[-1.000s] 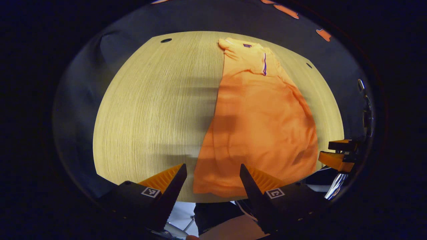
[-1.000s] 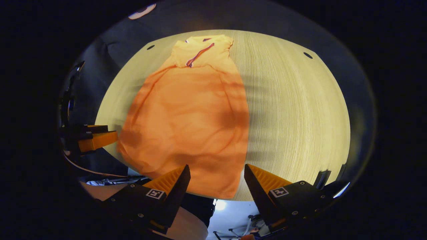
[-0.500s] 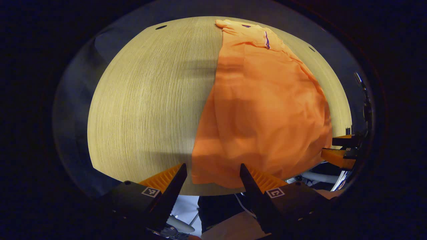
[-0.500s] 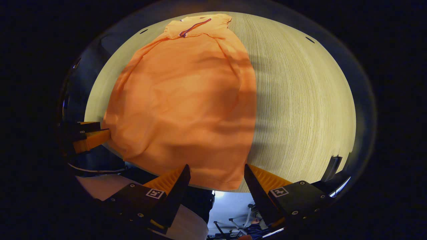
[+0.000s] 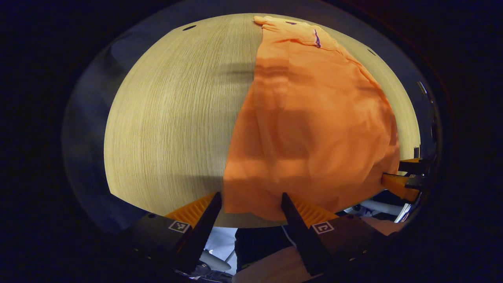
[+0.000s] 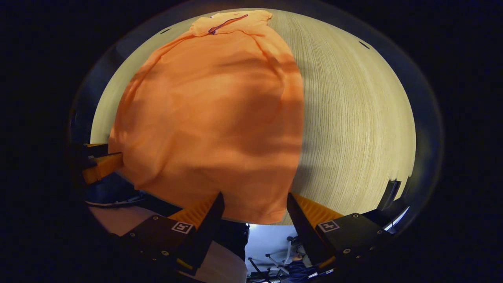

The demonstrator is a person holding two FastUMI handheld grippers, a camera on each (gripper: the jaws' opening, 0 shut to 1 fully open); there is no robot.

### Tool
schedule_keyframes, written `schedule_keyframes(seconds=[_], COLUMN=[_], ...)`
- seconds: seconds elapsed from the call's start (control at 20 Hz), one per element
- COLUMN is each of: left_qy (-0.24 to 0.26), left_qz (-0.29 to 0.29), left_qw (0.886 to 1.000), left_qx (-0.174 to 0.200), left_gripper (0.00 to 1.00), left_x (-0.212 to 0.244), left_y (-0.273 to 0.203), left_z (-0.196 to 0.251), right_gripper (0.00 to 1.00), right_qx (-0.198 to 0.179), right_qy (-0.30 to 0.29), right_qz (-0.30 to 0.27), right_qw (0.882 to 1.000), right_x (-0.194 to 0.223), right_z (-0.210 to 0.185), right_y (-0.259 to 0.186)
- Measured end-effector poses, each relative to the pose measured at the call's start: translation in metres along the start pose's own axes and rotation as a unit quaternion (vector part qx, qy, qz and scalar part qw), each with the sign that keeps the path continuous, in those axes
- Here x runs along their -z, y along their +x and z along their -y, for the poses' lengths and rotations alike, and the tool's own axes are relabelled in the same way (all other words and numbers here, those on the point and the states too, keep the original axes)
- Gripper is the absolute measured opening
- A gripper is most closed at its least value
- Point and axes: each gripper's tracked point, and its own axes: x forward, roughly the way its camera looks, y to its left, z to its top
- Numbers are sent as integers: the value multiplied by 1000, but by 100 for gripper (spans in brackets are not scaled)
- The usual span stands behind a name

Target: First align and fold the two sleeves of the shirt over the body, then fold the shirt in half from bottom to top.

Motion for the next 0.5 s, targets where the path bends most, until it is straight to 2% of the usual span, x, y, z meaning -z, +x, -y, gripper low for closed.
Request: schedule_keyframes(seconds=[0.05,0.1,0.15,0.2,0.25,0.3,0.4,0.45,0.5], left_qy=[-4,-5,-4,-1,9,21,33,36,34], left_qz=[-1,1,4,12,16,21,26,21,21], left_qw=[1000,1000,1000,1000,1000,999,998,998,998], left_qx=[0,1,3,14,23,31,45,51,54], left_gripper=[95,85,77,53,30,6,6,6,6], left_x=[1,1,-1,-1,0,-1,1,2,4], left_y=[0,-1,-2,-4,-2,-1,-2,-2,-8], left_z=[2,3,6,10,13,14,14,15,16], right_gripper=[91,83,61,50,19,8,7,1,1], right_qx=[0,-1,-3,-8,-13,-21,-32,-35,-34], right_qy=[10,19,18,27,39,34,41,38,38], right_qz=[-5,-7,-4,3,6,7,10,5,9], right_qw=[1000,1000,1000,1000,999,999,999,999,999], right_x=[-1,-1,0,0,1,0,1,0,-2], right_z=[-2,-3,-5,-5,-6,-7,-8,-9,-8], right_y=[0,2,1,0,0,-1,-2,-2,-5])
